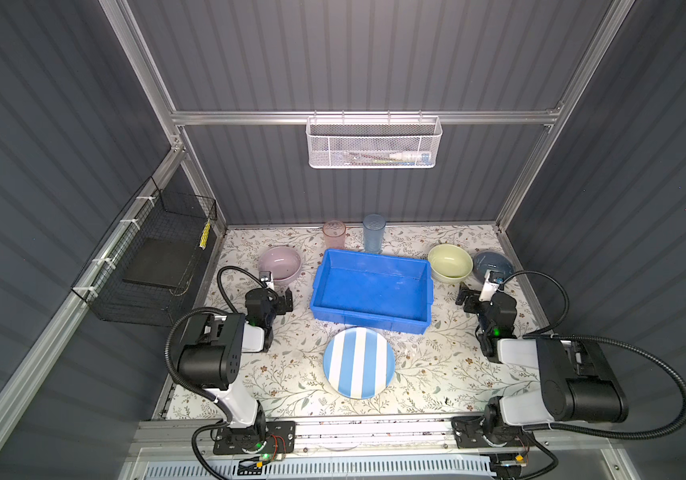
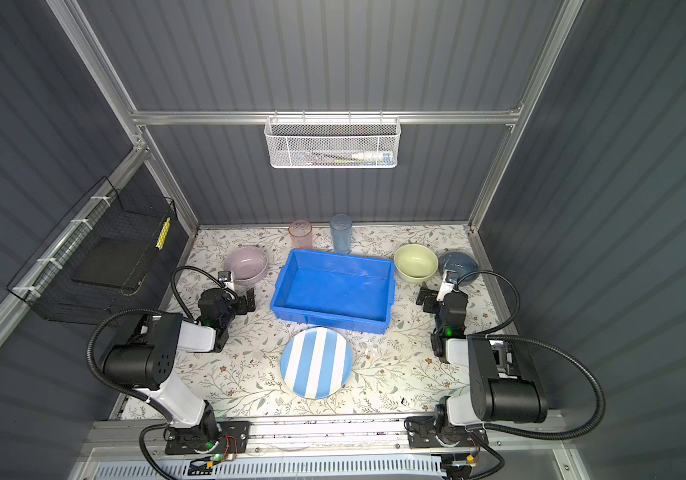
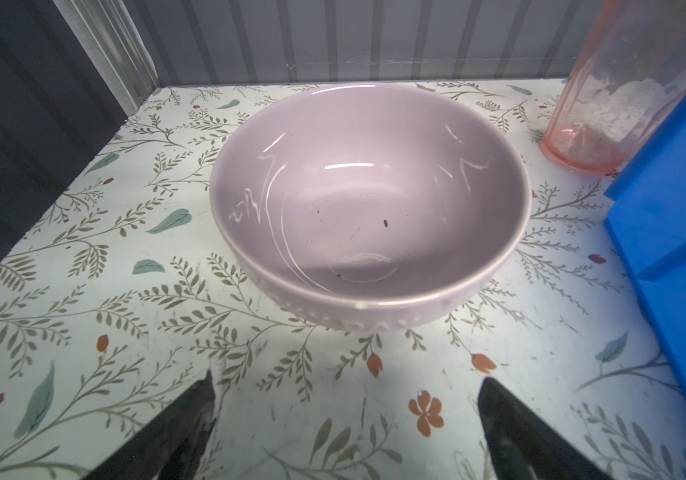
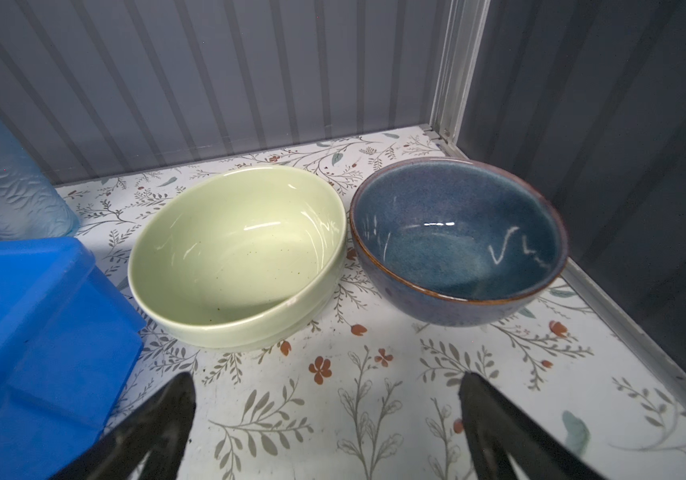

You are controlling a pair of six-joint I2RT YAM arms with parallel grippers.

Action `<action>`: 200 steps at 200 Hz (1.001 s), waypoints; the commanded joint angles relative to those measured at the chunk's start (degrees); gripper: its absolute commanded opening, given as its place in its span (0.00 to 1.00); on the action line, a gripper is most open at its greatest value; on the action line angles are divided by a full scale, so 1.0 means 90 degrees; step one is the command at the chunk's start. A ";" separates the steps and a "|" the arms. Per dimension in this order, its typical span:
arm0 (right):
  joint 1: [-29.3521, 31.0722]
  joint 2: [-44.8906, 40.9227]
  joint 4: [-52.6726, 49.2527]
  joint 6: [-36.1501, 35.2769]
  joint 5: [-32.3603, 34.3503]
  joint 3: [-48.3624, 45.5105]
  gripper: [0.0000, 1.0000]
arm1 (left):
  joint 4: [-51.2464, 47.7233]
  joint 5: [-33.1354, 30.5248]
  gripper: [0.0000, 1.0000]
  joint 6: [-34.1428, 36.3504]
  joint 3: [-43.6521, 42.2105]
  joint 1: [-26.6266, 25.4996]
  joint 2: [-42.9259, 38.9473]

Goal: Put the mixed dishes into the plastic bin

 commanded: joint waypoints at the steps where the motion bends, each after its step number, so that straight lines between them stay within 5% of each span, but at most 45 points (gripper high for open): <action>1: 0.0002 -0.0641 -0.1187 0.0103 0.0228 0.0455 0.99 | -0.0684 -0.0234 1.00 -0.0011 0.0116 -0.0023 -0.0688; 63: 0.0289 -0.2435 -0.3943 0.0278 0.0940 0.1122 0.99 | -0.3795 -0.0893 1.00 -0.0470 0.0819 -0.0433 -0.2806; 98: 0.0466 -0.3024 -0.5691 0.0882 0.0198 0.1778 0.98 | -0.6061 -0.0591 0.99 -0.1568 0.1830 -0.0659 -0.3670; 141: 0.1688 -0.3697 -0.7206 0.0977 0.0044 0.2351 0.97 | -0.8162 0.0754 0.97 -0.2336 0.2818 -0.0726 -0.4116; 177: 0.2377 -0.3879 -0.8444 0.1318 -0.0581 0.2836 0.93 | -0.8773 0.2899 0.92 -0.2660 0.2811 -0.0843 -0.4324; 200: 0.2627 -0.3904 -0.9058 0.1640 -0.0984 0.2902 0.89 | -0.9614 0.2831 0.91 -0.2618 0.2866 -0.1158 -0.4644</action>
